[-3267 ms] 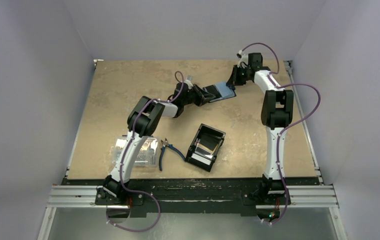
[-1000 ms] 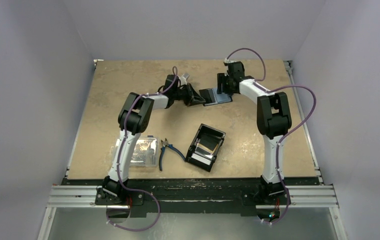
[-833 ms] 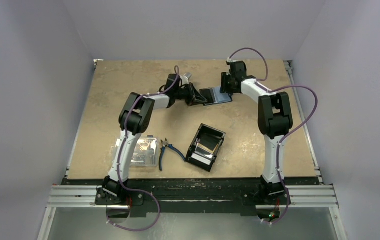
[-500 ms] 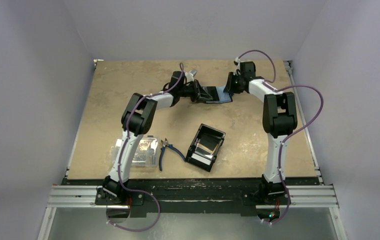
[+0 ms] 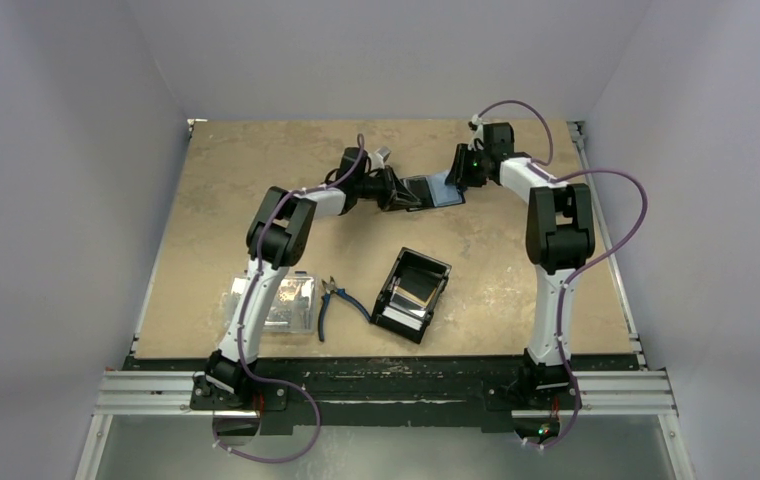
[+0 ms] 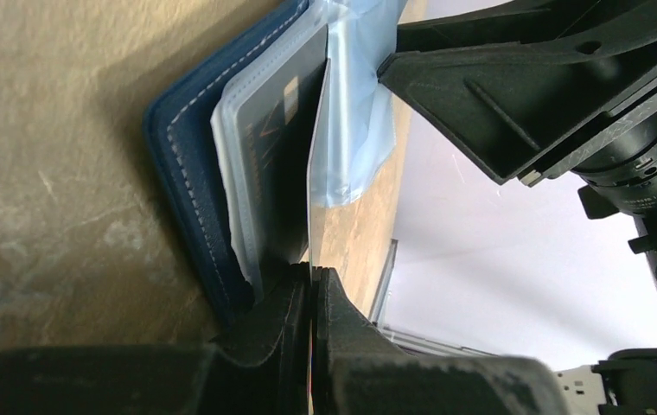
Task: Put the credit cards into the card holder
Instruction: Insert the credit card into the card holder.
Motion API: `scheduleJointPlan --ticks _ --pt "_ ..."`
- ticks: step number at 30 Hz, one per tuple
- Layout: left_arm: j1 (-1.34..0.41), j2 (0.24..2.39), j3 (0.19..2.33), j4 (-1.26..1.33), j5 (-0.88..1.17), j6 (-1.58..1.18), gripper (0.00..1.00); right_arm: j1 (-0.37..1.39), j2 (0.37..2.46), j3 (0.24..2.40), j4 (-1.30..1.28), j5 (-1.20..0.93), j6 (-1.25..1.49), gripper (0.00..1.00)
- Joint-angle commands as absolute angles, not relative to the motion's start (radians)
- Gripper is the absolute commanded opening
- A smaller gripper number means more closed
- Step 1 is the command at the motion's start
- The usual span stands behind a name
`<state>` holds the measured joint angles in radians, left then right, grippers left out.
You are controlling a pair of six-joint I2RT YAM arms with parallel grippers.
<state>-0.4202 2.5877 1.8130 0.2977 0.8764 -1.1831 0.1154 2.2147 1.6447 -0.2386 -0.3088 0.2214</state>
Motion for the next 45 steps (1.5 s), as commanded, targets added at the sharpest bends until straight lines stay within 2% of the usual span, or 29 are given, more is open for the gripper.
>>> scheduleJointPlan --ticks 1,7,17,29,45 --pt "-0.413 2.544 1.835 0.272 0.799 -1.063 0.00 0.124 2.275 1.639 -0.347 -0.344 0.196 0.39" --pt "-0.413 2.530 1.769 0.498 0.693 -1.179 0.00 0.123 2.279 1.641 -0.350 -0.348 0.193 0.39" --pt "-0.419 2.538 1.779 0.530 0.578 -1.143 0.00 0.124 2.290 1.645 -0.352 -0.363 0.193 0.35" --pt "-0.439 2.552 1.735 0.716 0.578 -1.227 0.00 0.129 2.305 1.657 -0.365 -0.364 0.190 0.32" --pt "-0.455 2.595 1.712 0.786 0.629 -1.329 0.00 0.135 2.314 1.670 -0.382 -0.365 0.184 0.32"
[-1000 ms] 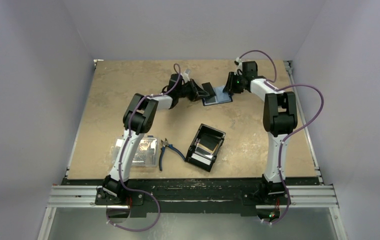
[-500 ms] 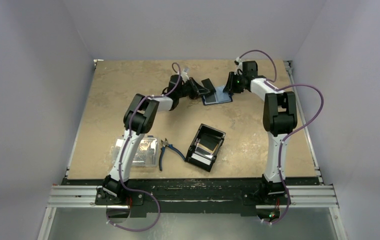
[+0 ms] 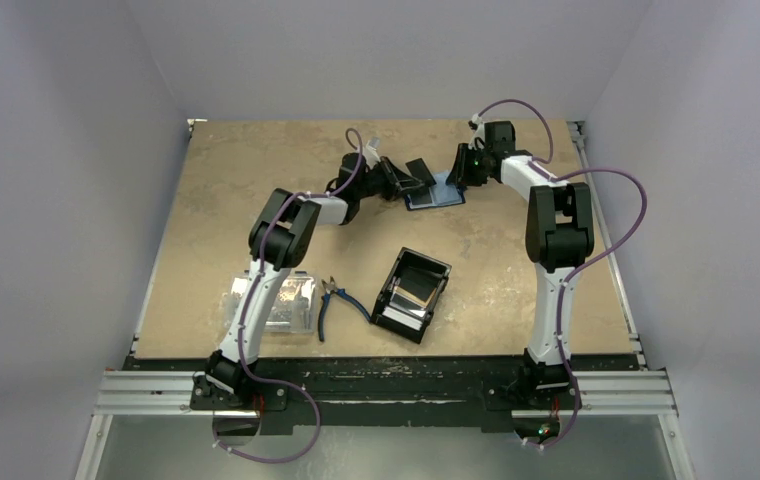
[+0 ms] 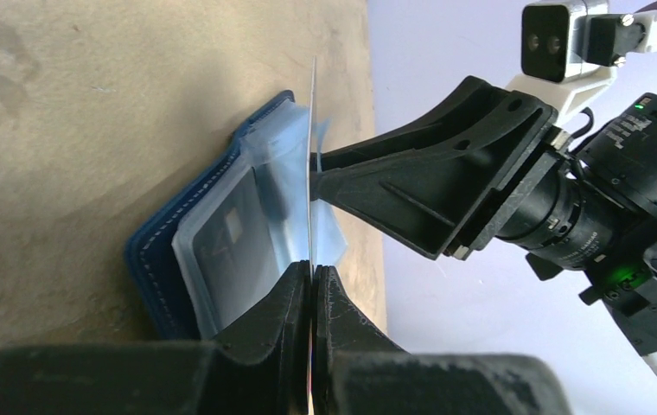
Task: Put the credit cards into the card holder
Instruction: Insert the credit card into the card holder.
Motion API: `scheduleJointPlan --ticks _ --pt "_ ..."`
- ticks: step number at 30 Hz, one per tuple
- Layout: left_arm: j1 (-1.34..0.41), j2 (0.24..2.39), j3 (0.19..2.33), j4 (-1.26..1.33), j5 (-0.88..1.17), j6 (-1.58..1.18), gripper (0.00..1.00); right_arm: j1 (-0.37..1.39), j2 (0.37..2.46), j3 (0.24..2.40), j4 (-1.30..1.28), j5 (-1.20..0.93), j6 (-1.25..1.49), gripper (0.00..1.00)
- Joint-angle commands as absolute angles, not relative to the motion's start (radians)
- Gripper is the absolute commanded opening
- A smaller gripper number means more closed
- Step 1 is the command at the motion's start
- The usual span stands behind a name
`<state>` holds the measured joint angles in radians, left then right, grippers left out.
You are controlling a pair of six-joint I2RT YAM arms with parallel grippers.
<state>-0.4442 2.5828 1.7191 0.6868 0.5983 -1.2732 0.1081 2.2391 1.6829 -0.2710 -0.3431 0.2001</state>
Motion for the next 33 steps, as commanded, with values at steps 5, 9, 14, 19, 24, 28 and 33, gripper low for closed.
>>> scheduleJointPlan --ticks 5,9,14,19,24,28,33 --pt "-0.462 2.594 1.697 0.772 0.645 -1.349 0.00 0.136 2.313 1.672 -0.384 -0.366 0.185 0.32" --pt "-0.462 2.569 1.660 0.768 0.618 -1.320 0.00 0.141 2.312 1.672 -0.385 -0.366 0.184 0.32" --pt "-0.454 2.560 1.664 0.779 0.612 -1.312 0.00 0.141 2.315 1.674 -0.389 -0.367 0.180 0.32" --pt "-0.434 2.548 1.691 0.724 0.610 -1.272 0.00 0.143 2.319 1.676 -0.391 -0.367 0.179 0.32" --pt "-0.433 2.563 1.696 0.732 0.611 -1.283 0.00 0.145 2.324 1.683 -0.399 -0.368 0.178 0.32" --pt "-0.437 2.580 1.706 0.745 0.614 -1.300 0.00 0.146 2.326 1.685 -0.400 -0.368 0.178 0.32" --pt "-0.444 2.596 1.724 0.750 0.622 -1.305 0.00 0.150 2.331 1.691 -0.403 -0.373 0.178 0.32"
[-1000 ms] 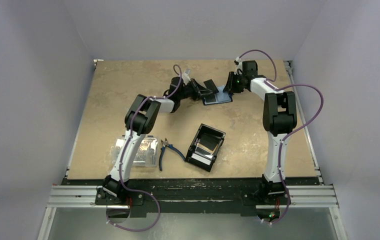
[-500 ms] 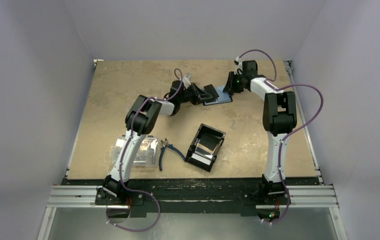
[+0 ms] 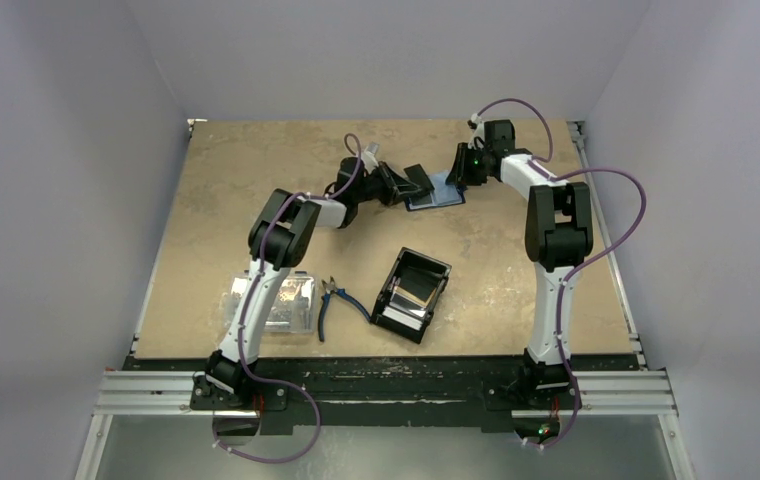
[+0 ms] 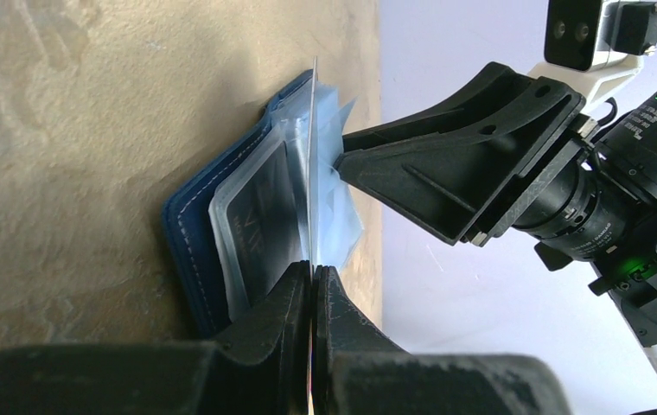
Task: Put the credit cards into the card holder
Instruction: Insert the credit card into the card holder.
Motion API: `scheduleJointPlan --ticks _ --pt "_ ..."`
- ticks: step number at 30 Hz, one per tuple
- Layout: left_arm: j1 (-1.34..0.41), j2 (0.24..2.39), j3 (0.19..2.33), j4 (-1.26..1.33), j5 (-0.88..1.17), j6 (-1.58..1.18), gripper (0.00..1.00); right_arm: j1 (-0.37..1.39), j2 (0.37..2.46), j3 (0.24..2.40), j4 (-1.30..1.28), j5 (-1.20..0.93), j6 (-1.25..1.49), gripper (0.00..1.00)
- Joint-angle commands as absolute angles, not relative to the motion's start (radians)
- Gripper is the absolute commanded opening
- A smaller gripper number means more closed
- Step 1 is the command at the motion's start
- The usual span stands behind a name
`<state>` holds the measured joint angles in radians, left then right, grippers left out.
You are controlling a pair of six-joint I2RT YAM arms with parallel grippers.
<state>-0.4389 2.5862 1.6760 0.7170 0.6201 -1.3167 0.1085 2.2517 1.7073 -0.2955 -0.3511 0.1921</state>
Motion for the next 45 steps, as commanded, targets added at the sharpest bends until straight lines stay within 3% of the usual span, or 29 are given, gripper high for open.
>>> scheduleJointPlan --ticks 1,16,24,33,45 --pt "-0.446 2.599 1.727 0.757 0.626 -1.310 0.00 0.150 2.332 1.691 -0.405 -0.372 0.178 0.32" --pt "-0.456 2.619 1.745 0.701 0.629 -1.279 0.00 0.155 2.331 1.696 -0.410 -0.374 0.175 0.31" --pt "-0.463 2.617 1.736 0.707 0.726 -1.321 0.00 0.156 2.327 1.694 -0.409 -0.376 0.172 0.32" --pt "-0.463 2.610 1.726 0.696 0.788 -1.388 0.00 0.156 2.283 1.647 -0.348 -0.395 0.195 0.47" --pt "-0.459 2.598 1.710 0.637 0.793 -1.475 0.00 0.153 2.293 1.643 -0.339 -0.385 0.225 0.50"
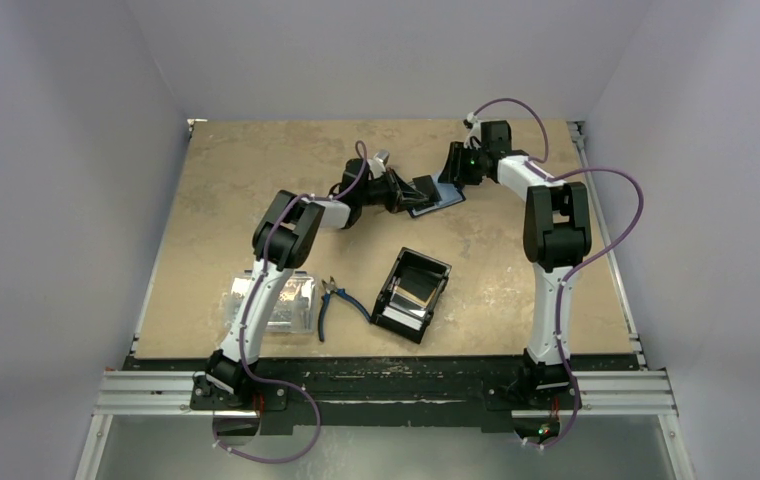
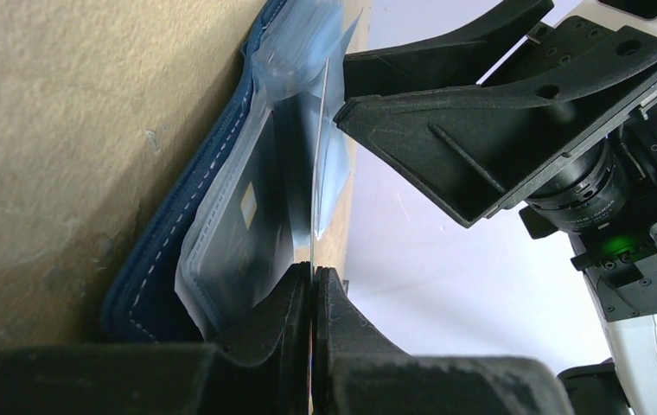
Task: Put the credit cards into the card holder
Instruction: Insert the credit card into the card holder.
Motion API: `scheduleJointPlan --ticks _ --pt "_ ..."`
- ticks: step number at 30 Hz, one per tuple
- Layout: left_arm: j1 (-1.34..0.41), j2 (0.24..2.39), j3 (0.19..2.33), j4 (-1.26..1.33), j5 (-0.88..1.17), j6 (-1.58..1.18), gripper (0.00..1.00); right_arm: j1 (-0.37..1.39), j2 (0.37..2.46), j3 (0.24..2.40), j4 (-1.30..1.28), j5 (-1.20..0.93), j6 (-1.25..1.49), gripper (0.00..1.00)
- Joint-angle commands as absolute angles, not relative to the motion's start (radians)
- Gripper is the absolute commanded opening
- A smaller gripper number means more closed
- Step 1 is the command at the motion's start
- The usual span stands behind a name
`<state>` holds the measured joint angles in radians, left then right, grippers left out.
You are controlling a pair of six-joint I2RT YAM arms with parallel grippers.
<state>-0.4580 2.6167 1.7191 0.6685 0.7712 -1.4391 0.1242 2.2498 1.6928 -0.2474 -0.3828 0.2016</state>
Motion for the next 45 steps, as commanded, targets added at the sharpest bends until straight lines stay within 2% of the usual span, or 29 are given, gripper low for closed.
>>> scheduleJointPlan --ticks 1,27,33,37,45 --pt "-0.459 2.594 1.697 0.634 0.786 -1.480 0.00 0.152 2.295 1.642 -0.340 -0.382 0.230 0.50" --pt "-0.484 2.508 1.506 0.765 0.624 -1.633 0.00 0.147 2.338 1.654 -0.345 -0.387 0.268 0.45" --pt "-0.491 2.499 1.518 0.751 0.590 -1.476 0.00 0.147 2.337 1.654 -0.344 -0.402 0.264 0.44" --pt "-0.490 2.477 1.543 0.622 0.591 -1.319 0.00 0.146 2.342 1.660 -0.352 -0.406 0.259 0.42" --pt "-0.462 2.458 1.499 0.648 0.725 -1.359 0.00 0.146 2.350 1.669 -0.359 -0.410 0.249 0.40"
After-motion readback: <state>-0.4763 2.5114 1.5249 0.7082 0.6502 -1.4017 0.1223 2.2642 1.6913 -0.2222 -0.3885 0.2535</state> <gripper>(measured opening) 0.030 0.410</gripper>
